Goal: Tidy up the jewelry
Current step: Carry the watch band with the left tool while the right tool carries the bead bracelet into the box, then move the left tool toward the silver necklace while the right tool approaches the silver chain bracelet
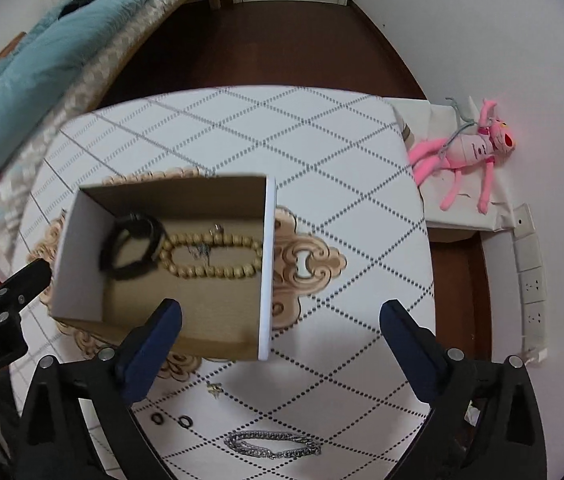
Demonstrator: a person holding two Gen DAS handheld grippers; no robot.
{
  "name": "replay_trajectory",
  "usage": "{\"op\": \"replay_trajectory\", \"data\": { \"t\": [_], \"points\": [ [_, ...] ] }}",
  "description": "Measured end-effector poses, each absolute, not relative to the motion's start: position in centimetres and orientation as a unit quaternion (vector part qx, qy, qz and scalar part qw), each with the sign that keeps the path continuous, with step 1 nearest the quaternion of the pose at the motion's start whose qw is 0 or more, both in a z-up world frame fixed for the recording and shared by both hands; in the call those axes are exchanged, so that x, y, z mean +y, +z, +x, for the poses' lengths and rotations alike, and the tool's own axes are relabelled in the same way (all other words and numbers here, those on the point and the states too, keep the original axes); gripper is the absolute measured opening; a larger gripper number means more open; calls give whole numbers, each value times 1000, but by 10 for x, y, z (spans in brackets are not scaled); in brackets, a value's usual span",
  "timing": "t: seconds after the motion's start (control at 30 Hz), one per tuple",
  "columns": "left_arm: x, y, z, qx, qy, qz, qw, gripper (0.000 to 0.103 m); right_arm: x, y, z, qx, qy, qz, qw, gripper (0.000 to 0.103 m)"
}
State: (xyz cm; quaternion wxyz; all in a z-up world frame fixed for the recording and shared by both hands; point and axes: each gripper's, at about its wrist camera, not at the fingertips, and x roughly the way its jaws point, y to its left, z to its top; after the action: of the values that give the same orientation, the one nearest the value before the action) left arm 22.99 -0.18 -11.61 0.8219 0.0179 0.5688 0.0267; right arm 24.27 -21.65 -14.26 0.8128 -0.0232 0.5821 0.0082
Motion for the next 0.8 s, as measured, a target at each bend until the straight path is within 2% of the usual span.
{"op": "replay_trajectory", "data": {
  "t": [0.37,0.8],
  "points": [
    [-1,-107,213,556,27,4,831,103,-220,-140,226,566,-5,-24,824,101],
    [-3,-52,169,502,31,5,864,103,-224,-75,176,503,-11,-22,864,101]
  ]
}}
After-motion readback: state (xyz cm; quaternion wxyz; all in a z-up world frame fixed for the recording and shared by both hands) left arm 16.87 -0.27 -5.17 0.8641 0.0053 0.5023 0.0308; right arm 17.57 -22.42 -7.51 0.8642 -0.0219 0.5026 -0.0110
